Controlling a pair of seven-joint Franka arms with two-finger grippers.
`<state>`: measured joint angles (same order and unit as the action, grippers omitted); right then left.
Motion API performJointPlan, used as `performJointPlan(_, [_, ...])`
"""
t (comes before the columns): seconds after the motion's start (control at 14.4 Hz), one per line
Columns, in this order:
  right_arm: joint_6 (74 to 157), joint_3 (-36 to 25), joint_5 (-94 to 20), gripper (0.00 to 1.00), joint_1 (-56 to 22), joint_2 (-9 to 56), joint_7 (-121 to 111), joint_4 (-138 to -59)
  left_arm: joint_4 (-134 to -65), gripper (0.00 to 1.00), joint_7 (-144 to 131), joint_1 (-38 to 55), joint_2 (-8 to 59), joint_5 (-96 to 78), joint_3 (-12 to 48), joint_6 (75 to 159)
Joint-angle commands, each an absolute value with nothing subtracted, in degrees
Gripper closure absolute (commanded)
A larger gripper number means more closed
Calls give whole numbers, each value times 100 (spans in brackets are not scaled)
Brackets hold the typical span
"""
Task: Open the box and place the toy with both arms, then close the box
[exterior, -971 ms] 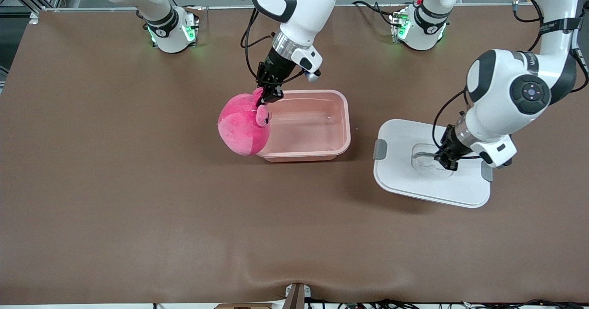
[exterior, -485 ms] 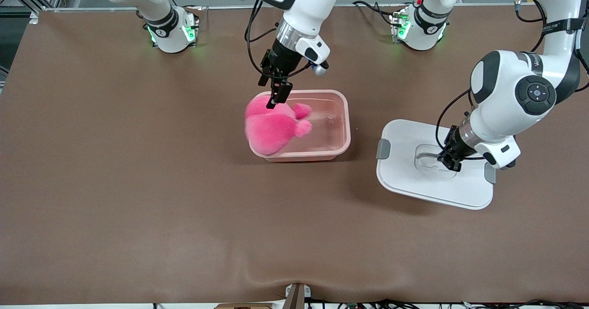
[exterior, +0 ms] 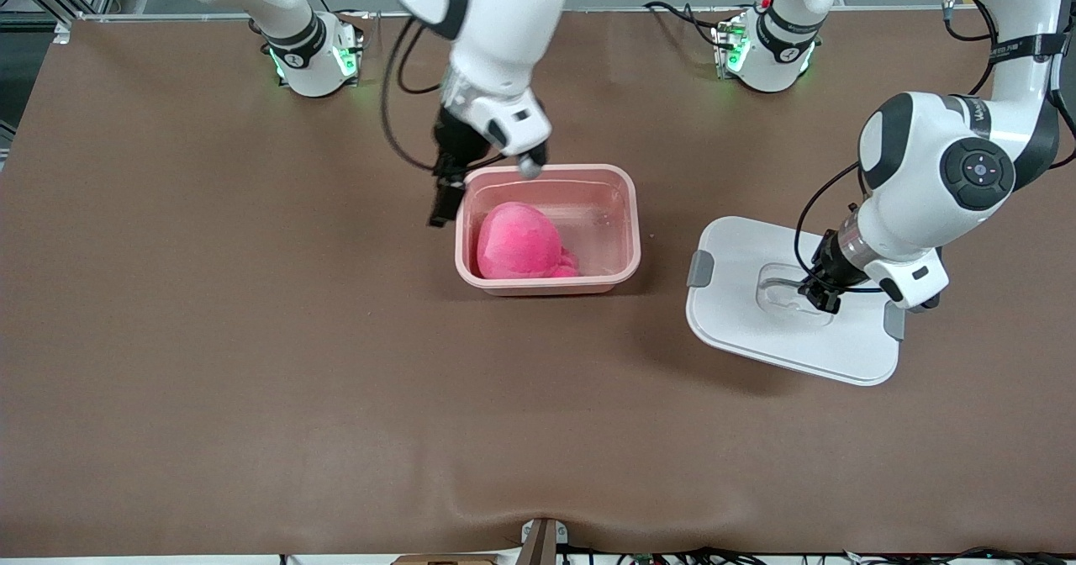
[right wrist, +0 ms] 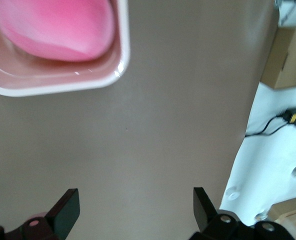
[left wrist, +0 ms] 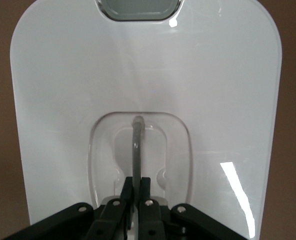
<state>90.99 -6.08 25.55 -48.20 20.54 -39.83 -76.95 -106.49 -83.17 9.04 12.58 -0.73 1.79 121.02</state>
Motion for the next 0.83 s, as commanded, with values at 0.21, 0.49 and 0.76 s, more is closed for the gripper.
performJointPlan(0.21, [9053, -527, 1462, 0, -2772, 1627, -3885, -7734, -10696, 100, -8253, 896, 1187, 35, 193, 12138])
performJointPlan(0.49, [8982, -545, 495, 0, -1331, 1416, -3876, -7796, -10635, 100, -8367, 914, 1169, 35, 202, 12085])
performJointPlan(0.76, [8895, -686, 106, 0, -914, 924, -2764, -8155, -10504, 100, -8963, 976, 1090, 18, 482, 12033])
